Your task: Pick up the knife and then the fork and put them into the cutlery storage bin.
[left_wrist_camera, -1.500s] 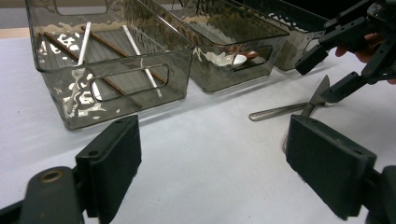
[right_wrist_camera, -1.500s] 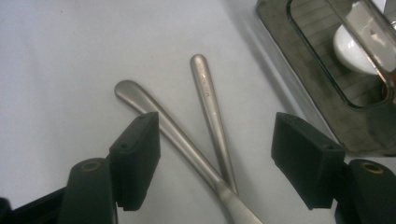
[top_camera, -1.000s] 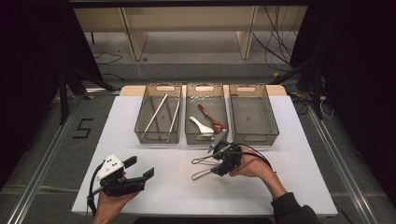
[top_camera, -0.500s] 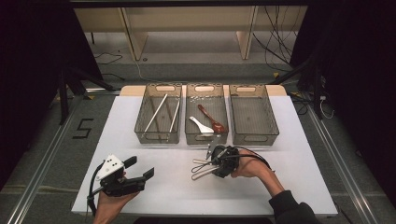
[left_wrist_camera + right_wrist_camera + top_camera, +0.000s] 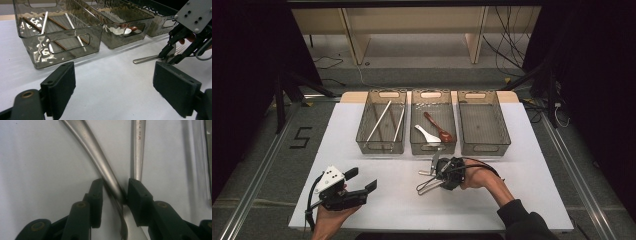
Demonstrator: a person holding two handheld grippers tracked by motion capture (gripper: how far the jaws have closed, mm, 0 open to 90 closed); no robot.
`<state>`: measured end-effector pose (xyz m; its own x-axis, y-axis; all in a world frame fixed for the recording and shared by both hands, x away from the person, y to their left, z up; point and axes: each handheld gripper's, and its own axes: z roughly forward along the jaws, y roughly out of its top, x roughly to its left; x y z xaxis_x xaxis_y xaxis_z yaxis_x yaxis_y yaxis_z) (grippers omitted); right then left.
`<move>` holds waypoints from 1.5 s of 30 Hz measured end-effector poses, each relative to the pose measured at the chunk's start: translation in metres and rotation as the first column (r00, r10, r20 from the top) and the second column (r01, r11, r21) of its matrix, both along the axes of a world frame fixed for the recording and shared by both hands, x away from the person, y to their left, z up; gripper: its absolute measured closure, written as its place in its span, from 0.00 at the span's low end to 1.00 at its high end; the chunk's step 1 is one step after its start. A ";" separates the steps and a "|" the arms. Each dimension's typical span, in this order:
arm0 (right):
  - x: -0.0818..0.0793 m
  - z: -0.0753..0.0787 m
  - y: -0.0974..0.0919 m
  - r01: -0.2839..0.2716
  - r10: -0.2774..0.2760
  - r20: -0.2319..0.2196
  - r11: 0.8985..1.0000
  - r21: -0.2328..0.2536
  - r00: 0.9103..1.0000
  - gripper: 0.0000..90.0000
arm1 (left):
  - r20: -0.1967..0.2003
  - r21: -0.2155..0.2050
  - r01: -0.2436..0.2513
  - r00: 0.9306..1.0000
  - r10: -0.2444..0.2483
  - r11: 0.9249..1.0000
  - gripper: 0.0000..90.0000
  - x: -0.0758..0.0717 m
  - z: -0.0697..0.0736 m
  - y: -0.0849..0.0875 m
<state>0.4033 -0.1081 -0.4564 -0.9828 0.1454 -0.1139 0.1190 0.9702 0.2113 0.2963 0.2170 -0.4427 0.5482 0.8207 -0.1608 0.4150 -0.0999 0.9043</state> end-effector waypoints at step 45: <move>-0.004 0.005 0.006 -0.108 0.109 0.005 0.994 -0.032 0.994 0.93 | -0.005 0.000 0.000 1.000 0.000 1.000 0.20 0.000 0.000 -0.001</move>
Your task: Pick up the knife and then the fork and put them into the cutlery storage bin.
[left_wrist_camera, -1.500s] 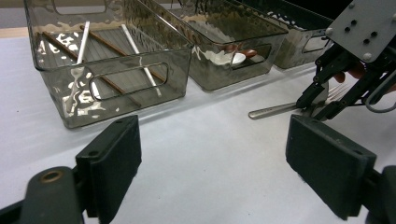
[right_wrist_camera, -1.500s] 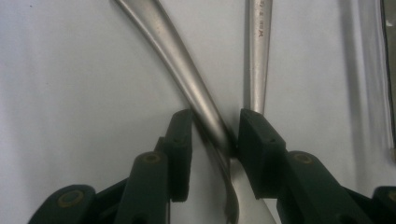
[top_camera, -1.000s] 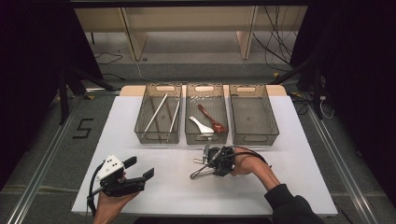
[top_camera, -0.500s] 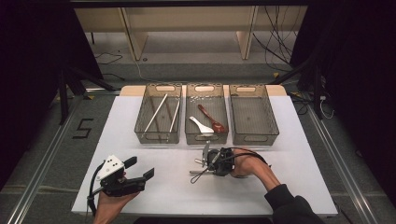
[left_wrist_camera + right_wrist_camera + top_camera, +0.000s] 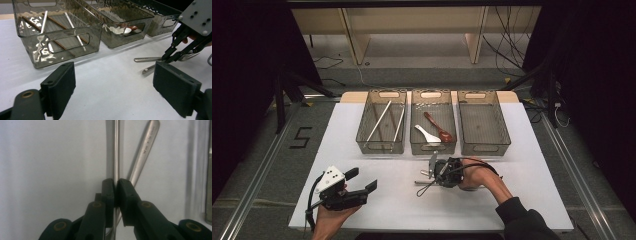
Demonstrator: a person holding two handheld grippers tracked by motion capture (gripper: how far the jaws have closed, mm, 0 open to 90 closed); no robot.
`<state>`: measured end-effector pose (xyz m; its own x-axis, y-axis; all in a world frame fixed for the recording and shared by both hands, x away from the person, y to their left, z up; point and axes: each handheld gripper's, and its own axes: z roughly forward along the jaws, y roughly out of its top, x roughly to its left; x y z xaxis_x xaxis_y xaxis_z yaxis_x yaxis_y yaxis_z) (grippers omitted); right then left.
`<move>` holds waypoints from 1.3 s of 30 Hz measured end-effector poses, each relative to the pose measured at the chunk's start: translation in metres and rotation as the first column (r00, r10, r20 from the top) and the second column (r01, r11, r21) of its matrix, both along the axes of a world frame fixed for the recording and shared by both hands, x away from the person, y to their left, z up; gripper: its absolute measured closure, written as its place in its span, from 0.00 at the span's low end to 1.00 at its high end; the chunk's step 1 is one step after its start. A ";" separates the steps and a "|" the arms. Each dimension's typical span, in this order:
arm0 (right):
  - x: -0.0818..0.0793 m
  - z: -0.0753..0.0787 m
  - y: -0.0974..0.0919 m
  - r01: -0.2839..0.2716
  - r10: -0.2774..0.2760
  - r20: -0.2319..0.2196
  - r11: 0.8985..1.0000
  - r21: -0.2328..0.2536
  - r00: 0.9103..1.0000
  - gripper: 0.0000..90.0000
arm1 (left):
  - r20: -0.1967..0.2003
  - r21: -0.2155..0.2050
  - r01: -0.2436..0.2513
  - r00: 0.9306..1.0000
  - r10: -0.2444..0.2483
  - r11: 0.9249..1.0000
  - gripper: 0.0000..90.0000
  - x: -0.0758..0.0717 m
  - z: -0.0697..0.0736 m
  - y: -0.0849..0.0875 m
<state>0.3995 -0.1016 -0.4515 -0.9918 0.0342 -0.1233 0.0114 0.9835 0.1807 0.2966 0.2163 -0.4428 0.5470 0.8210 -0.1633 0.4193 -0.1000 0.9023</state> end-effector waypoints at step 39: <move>0.011 0.002 0.000 0.094 -0.094 -0.023 0.996 -0.007 0.995 0.93 | 0.000 0.000 0.000 1.000 0.000 1.000 0.20 0.000 0.000 0.000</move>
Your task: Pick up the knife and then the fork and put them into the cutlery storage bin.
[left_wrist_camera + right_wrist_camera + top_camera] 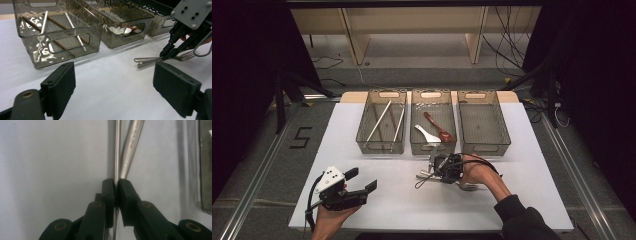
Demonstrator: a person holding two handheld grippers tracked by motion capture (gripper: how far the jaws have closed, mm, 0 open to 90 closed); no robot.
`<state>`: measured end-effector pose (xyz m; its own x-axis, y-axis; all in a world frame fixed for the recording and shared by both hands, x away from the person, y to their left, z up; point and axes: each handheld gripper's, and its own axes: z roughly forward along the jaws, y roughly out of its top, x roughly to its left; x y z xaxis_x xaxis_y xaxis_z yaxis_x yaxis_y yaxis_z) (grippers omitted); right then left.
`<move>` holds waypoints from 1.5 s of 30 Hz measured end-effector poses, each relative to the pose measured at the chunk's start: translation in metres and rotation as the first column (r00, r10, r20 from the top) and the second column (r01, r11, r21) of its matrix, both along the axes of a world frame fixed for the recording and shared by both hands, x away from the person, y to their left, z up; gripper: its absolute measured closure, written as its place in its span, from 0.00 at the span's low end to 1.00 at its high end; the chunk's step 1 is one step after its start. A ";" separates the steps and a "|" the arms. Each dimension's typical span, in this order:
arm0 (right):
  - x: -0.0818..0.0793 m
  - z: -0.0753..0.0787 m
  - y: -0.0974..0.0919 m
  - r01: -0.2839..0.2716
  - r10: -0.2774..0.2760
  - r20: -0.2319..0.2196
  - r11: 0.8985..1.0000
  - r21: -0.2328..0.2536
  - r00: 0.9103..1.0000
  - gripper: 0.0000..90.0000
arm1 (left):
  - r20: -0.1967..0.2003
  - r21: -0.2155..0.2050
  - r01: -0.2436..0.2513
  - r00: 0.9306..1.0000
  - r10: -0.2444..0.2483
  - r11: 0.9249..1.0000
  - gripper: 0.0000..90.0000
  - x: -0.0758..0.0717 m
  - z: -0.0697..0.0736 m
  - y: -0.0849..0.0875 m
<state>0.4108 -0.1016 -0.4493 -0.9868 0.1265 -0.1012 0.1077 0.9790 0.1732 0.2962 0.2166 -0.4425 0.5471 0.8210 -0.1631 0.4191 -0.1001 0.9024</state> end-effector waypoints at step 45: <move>0.009 0.028 -0.006 0.048 -0.048 0.025 0.999 0.015 0.999 0.93 | 0.000 0.001 -0.002 1.000 0.002 1.000 0.20 0.000 0.000 0.001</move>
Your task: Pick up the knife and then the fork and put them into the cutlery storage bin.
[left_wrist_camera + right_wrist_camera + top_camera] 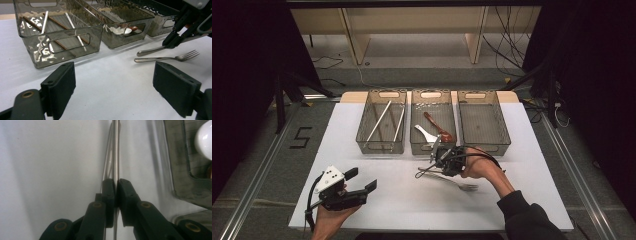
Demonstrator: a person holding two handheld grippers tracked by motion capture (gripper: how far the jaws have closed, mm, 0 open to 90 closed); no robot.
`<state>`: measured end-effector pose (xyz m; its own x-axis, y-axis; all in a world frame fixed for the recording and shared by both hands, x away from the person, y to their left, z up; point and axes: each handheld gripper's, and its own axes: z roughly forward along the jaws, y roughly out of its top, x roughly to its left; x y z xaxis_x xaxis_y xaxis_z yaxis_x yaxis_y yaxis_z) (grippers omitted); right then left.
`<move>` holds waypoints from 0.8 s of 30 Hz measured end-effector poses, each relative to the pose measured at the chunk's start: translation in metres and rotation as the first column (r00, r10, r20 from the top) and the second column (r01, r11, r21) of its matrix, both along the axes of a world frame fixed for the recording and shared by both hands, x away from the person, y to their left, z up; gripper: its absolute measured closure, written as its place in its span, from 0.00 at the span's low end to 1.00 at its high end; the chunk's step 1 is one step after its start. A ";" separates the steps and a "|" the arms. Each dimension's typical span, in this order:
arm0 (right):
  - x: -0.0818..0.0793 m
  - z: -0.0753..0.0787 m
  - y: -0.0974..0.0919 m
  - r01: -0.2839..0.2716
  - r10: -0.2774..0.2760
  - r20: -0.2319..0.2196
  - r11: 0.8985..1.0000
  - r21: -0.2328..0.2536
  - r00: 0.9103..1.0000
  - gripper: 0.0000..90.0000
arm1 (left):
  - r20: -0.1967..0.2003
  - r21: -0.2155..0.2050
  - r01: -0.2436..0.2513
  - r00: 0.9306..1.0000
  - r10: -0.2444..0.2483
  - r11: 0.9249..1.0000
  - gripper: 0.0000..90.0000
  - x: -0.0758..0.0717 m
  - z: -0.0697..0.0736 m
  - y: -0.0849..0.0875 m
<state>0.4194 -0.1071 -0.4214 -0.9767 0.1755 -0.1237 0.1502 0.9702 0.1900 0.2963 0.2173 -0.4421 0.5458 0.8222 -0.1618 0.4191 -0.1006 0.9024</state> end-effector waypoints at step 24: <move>0.038 0.075 -0.049 0.249 -0.271 0.068 0.940 0.232 0.960 0.93 | 0.001 0.000 -0.001 1.000 0.001 1.000 0.20 0.000 0.000 0.000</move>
